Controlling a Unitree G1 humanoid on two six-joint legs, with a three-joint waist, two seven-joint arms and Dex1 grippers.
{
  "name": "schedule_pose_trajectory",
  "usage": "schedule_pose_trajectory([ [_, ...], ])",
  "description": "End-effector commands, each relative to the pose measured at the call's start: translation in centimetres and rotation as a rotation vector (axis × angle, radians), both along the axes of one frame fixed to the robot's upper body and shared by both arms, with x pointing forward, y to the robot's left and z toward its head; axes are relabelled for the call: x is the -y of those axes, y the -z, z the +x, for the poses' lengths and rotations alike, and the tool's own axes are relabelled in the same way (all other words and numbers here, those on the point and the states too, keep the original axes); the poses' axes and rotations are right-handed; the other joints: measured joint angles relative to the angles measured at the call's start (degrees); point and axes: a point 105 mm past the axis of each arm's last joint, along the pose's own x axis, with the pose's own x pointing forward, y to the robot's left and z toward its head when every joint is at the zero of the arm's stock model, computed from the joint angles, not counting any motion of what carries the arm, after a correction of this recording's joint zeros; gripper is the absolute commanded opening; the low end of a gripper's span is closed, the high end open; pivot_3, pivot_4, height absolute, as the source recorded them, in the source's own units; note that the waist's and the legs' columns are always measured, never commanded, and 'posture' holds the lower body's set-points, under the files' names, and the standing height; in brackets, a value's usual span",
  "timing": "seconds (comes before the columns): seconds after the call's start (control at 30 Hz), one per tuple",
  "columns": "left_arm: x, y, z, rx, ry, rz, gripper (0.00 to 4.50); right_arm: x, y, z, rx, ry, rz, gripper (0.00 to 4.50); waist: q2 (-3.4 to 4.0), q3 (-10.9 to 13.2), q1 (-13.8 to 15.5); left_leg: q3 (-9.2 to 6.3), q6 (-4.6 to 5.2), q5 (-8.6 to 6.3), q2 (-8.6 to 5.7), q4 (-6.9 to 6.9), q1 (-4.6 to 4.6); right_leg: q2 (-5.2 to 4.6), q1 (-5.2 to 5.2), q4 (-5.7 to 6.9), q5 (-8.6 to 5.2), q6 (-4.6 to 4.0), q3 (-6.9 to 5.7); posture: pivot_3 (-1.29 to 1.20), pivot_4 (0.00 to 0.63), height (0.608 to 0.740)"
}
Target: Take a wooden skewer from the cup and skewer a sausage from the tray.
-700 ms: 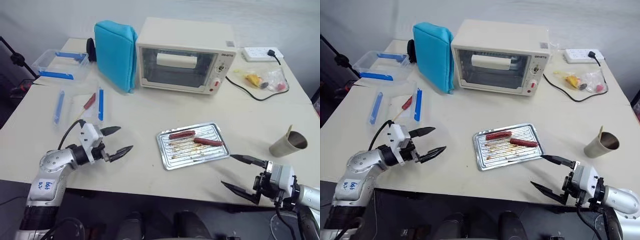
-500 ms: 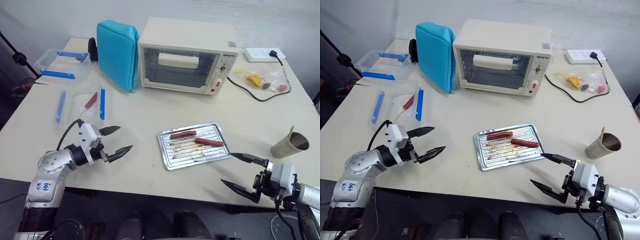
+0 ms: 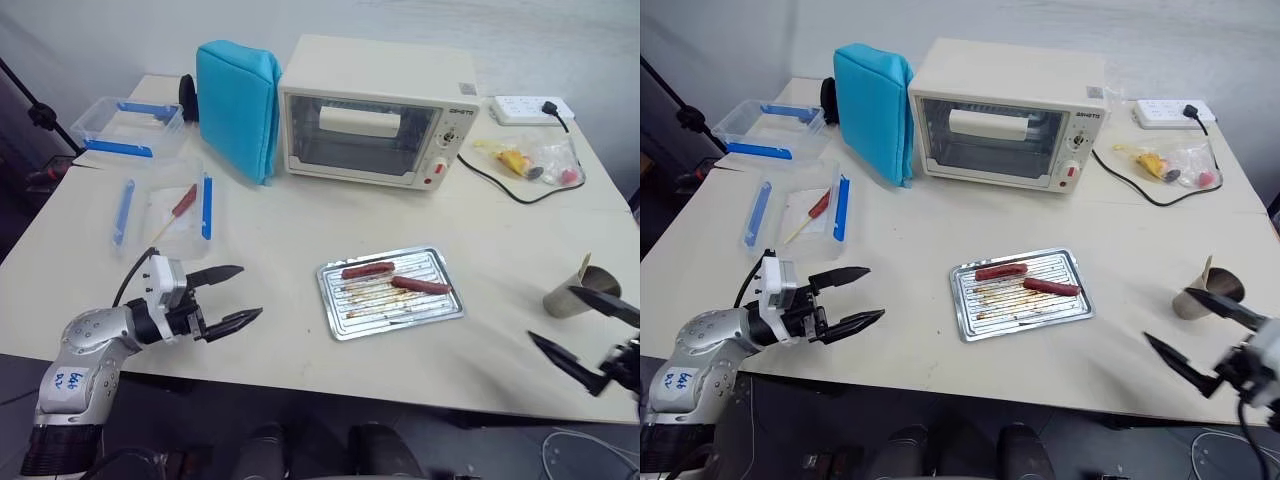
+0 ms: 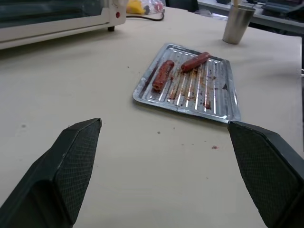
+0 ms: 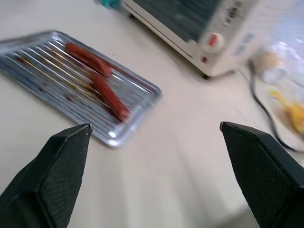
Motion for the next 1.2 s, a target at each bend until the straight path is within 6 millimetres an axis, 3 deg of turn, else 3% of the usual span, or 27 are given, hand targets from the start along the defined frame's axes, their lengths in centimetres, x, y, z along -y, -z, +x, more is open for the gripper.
schedule_pose_trajectory([
  [0.03, 1.8, -1.0, -0.9, 0.041, 0.100, -0.018, 4.49, 2.8, -1.1, -1.4, 0.054, 0.144, 0.000, 4.50, 0.01, 0.00, -0.14, 0.00, 0.00, 0.00, 0.00, 0.00, 0.00, 0.00, 0.00, 0.00, 0.00, 0.00, 0.00, 0.00, 0.150, 0.740],
  [0.13, 2.7, -1.0, -1.0, 0.057, 0.133, -0.028, 4.49, 3.9, -1.9, -1.3, 0.064, 0.184, -0.002, 4.50, 0.06, -0.04, -0.54, 0.01, 0.01, 0.00, 0.01, -0.02, 0.05, 0.00, 0.03, 0.03, 0.00, 0.00, 0.04, 0.00, 0.150, 0.740],
  [0.23, 3.2, -1.3, -0.7, 0.066, 0.141, -0.049, 4.49, 4.1, -3.9, 0.1, 0.039, 0.141, -0.011, 4.50, 0.12, -0.06, -0.98, 0.15, 0.01, 0.00, 0.02, -0.03, 0.16, 0.04, 0.03, 0.12, 0.00, -0.01, 0.17, 0.00, 0.150, 0.740],
  [0.33, 3.5, -1.4, -0.4, 0.066, 0.146, -0.057, 4.49, 3.3, -5.7, 1.9, -0.066, 0.067, 0.024, 4.50, 0.14, -0.07, -1.02, 0.31, 0.12, -0.06, 0.03, -0.09, 0.44, 0.07, 0.16, 0.18, 0.00, -0.01, 0.32, 0.00, 0.150, 0.740],
  [0.47, 3.8, -1.5, -0.2, 0.073, 0.138, -0.070, 4.49, 3.0, -7.5, 5.1, -0.237, 0.098, -0.033, 4.50, 0.16, -0.07, -0.71, 0.30, 0.16, -0.09, 0.06, -0.05, 0.47, 0.08, 0.20, 0.16, -0.01, -0.02, 0.33, 0.00, 0.150, 0.740],
  [0.5, 3.9, -1.5, -0.2, 0.074, 0.137, -0.072, 4.49, 2.8, -7.6, 5.6, -0.289, 0.089, -0.042, 4.50, 0.16, -0.07, -0.59, 0.34, 0.18, -0.10, 0.03, -0.05, 0.46, 0.05, 0.19, 0.16, -0.01, -0.01, 0.37, 0.00, 0.150, 0.740],
  [0.57, 4.0, -1.5, -0.1, 0.074, 0.134, -0.078, 4.50, 2.6, -7.7, 6.5, -0.347, 0.096, -0.077, 4.09, 0.14, -0.06, -0.41, 0.28, 0.18, -0.10, 0.08, -0.07, 0.44, 0.06, 0.19, 0.10, -0.01, -0.02, 0.32, 0.00, 0.150, 0.740],
  [0.77, 4.2, -1.5, -0.4, 0.073, 0.117, -0.095, 4.50, 4.0, -7.5, 9.4, -0.441, 0.203, -0.172, 2.35, 0.14, -0.06, -0.41, 0.20, -0.01, 0.00, 0.03, 0.09, 0.02, 0.02, -0.03, -0.09, -0.01, 0.00, 0.21, 0.00, 0.150, 0.740],
  [1.17, 4.0, -1.7, -0.6, 0.076, 0.085, -0.097, 4.50, 3.7, -6.8, 10.5, -0.528, 0.166, -0.153, 2.35, 0.17, -0.06, -0.47, 0.20, -0.04, 0.07, 0.03, 0.19, -0.22, 0.04, -0.27, 0.07, 0.01, 0.02, 0.19, 0.00, 0.150, 0.740],
  [1.2, 4.0, -1.6, -0.6, 0.076, 0.083, -0.096, 4.50, 3.6, -6.9, 10.4, -0.530, 0.164, -0.153, 2.17, 0.17, -0.06, -0.47, 0.20, -0.04, 0.07, 0.03, 0.19, -0.22, 0.04, -0.27, 0.07, 0.01, 0.02, 0.19, 0.00, 0.150, 0.740],
])
